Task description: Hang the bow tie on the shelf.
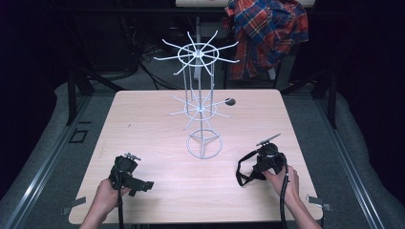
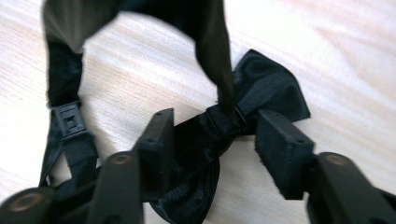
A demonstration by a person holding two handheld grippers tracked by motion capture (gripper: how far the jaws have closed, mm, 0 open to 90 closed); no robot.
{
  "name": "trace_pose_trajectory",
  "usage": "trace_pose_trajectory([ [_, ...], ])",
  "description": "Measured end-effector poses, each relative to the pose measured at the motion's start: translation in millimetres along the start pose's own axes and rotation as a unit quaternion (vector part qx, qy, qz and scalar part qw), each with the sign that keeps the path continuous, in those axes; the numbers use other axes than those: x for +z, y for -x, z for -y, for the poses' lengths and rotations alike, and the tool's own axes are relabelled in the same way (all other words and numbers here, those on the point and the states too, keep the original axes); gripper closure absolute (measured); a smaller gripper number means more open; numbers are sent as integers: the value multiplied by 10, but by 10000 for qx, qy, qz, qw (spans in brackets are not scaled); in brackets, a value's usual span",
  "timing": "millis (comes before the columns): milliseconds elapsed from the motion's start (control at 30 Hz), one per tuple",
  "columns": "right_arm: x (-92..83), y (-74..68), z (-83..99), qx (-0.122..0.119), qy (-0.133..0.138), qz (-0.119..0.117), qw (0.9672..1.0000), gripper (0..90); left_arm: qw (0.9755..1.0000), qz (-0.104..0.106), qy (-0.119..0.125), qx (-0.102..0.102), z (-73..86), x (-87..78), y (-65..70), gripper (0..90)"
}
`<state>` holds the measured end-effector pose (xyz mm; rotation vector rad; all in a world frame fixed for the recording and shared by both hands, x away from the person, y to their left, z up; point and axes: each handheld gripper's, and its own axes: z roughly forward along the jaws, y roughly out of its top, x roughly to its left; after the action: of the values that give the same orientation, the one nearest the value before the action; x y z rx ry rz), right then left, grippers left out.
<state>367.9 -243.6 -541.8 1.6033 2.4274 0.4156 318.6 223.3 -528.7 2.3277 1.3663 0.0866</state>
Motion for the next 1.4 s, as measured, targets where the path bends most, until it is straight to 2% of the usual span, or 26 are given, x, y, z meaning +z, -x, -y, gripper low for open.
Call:
trace_pose_trajectory([
  [100, -3, -38, -5, -250, 112, -27, 9996, 519, 10000, 5, -6, 19, -1, -1, 0, 3],
  [200, -15, -48, -7, -342, 159, -62, 9993, 493, 10000, -2, -5, 23, -1, -2, 1, 3],
  [333, -39, -5, 5, -47, 195, -230, 9995, 414, 10000, 0, -2, 19, -2, -1, 1, 3],
  [367, -44, -1, 11, 20, 208, -237, 9995, 412, 10000, 3, 0, 8, -2, -1, 4, 3],
  [433, -37, -13, 10, 130, 39, -231, 9996, 412, 10000, -5, 6, 11, -3, -1, 10, 3],
  [500, -13, -28, 11, 185, -14, -268, 9995, 423, 10000, -12, 11, 34, -3, -4, 10, 3],
  [567, 2, -43, 9, 144, -112, -172, 9997, 467, 10000, -14, 17, 15, 0, -7, 12, 3],
  [633, 8, -49, 9, 118, -90, -167, 9998, 508, 10000, -9, 8, 26, 1, -9, 8, 3],
  [700, -12, -45, 5, 15, -122, -46, 9999, 549, 10000, -9, 16, 4, 1, -6, 8, 3],
  [733, 4, -52, 11, 40, -42, -152, 9999, 560, 10000, -9, 17, 3, 1, -5, 9, 3],
  [833, 22, -54, 14, -121, 10, -211, 9997, 606, 10000, -16, 20, 12, -1, -4, 11, 3],
  [900, 15, -60, 5, -280, -77, -194, 9994, 594, 10000, -6, 11, 10, -1, -2, 10, 3],
  [1067, 34, -52, 12, -202, -50, -212, 9996, 576, 10000, -10, 3, 12, -1, -1, 9, 3],
  [1167, 39, -50, 15, -190, -35, -282, 9994, 624, 10000, -9, -1, 13, -1, -1, 7, 3],
  [1200, 37, -59, 14, -213, 11, -286, 9994, 670, 10000, -13, -1, 13, -1, -1, 8, 4],
  [1400, 36, -44, 17, -189, 55, -315, 9993, 724, 10000, -16, -7, 17, -1, 0, 7, 4],
])
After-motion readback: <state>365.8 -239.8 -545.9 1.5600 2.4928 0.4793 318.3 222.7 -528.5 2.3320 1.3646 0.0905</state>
